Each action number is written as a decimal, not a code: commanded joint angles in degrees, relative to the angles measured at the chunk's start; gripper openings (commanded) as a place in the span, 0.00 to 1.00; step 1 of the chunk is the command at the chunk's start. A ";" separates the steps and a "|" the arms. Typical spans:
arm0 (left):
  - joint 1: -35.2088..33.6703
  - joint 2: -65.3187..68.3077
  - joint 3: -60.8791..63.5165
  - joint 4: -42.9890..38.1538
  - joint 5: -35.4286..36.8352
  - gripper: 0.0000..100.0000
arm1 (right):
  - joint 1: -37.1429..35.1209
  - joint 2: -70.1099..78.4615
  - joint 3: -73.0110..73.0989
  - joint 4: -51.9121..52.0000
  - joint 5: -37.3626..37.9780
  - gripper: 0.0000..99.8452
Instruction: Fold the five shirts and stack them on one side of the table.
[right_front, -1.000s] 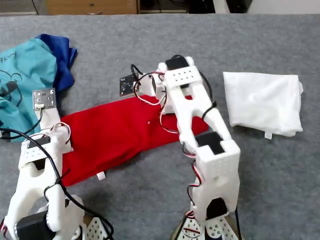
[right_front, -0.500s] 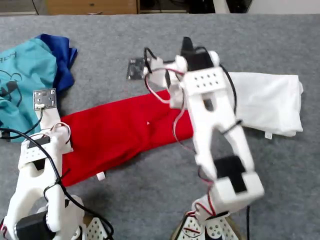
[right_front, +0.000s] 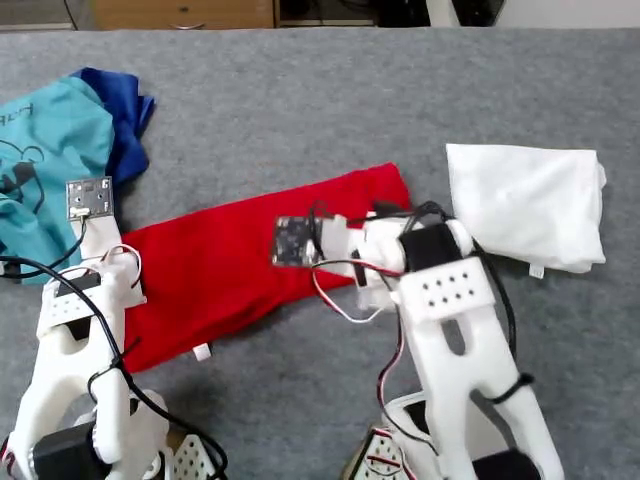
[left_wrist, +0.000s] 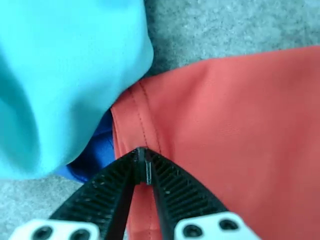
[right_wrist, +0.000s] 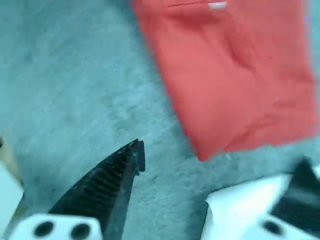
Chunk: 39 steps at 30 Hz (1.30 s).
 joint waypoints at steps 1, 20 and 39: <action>0.70 -0.48 -1.14 2.90 -0.26 0.02 | 0.31 -1.54 -0.66 -5.01 -8.53 0.08; -13.54 -5.49 -30.51 54.95 -0.35 0.21 | 7.78 21.49 -4.70 -29.98 -26.46 0.00; -12.40 -5.23 -10.81 33.76 -0.09 0.21 | 12.00 23.78 13.85 -62.95 -30.68 0.00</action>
